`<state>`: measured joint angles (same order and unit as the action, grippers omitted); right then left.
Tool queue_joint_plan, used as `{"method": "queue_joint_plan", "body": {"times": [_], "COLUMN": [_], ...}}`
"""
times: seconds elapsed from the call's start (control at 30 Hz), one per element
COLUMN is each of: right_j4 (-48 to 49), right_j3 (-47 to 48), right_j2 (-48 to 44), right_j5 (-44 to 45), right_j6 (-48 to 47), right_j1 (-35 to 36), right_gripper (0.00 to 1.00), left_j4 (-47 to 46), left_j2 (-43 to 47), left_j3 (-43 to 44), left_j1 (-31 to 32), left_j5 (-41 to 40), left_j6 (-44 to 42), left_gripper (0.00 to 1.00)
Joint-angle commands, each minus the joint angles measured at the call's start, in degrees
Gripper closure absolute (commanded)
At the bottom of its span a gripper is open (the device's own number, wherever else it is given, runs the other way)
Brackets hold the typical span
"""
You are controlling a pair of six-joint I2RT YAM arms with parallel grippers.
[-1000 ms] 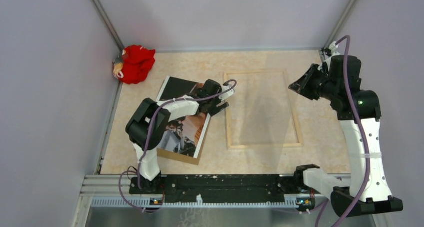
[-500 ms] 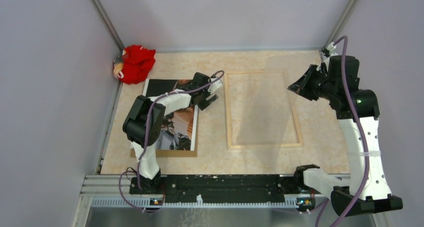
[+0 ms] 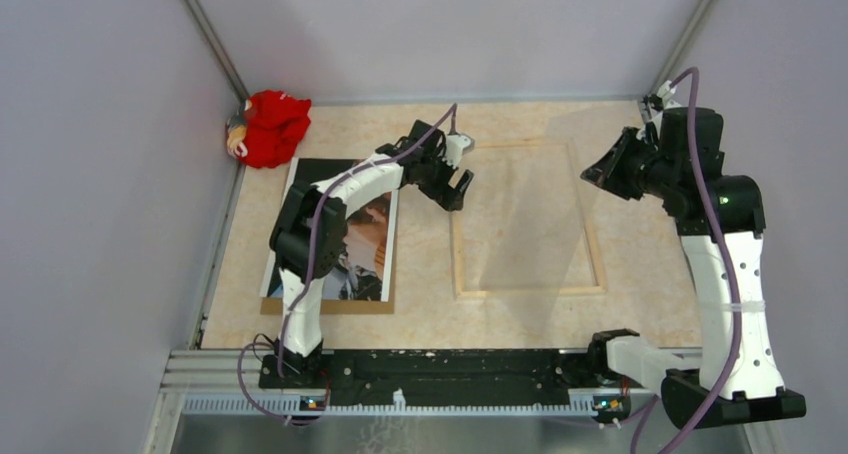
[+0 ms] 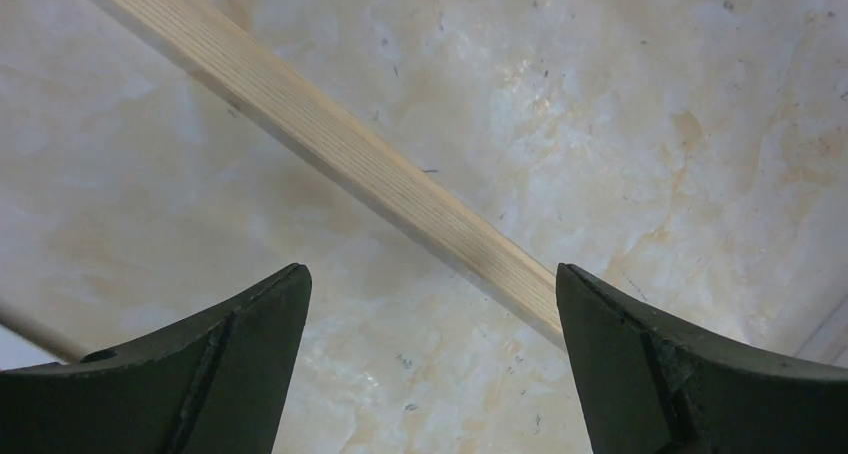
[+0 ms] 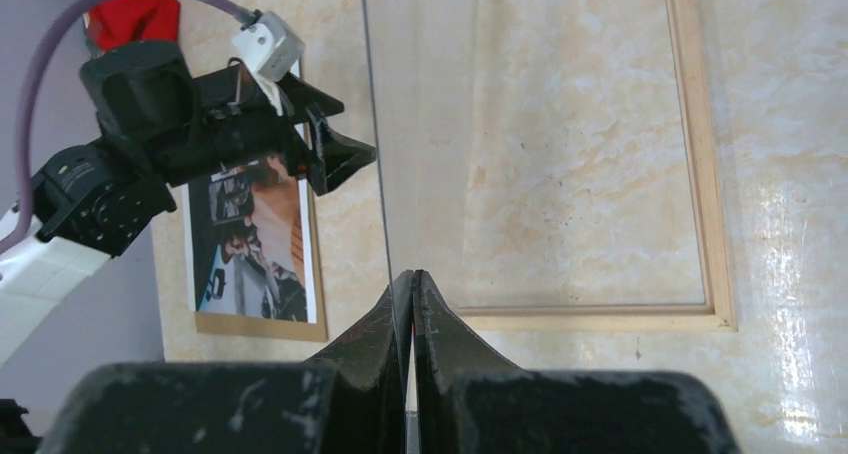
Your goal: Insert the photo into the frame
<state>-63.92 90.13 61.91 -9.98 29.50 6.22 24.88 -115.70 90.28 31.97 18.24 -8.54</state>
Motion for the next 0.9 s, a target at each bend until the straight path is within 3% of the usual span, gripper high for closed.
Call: {"method": "queue_joint_plan", "body": {"times": [0.0,0.17,0.47,0.87], "right_j4": [-0.4,-0.4,0.3,4.4], "right_j3": [2.2,1.0,0.0,-5.7], "right_j2": [-1.4,-2.0,-2.0,-1.8], "right_j5": [1.2,0.8,-0.2,-5.2], "right_j6": [-0.9,-0.8,-0.7,0.0], "right_j1": [-0.1,0.0,-0.1,-0.1], "right_gripper": [1.0,1.0,1.0,1.0], "left_j4": [2.8,-0.9,-1.8,-5.2], "left_j2": [-3.9,-4.8,-5.8,3.4], "left_j3": [1.4,-1.2,-4.2,-16.0], "left_j1": [1.3,2.8,3.3,3.0], "left_j5": [0.2,-5.0,-10.9,-13.3], "left_j6": [5.7,5.1,2.6,-0.7], "left_gripper": [0.01,0.09,0.37,0.39]}}
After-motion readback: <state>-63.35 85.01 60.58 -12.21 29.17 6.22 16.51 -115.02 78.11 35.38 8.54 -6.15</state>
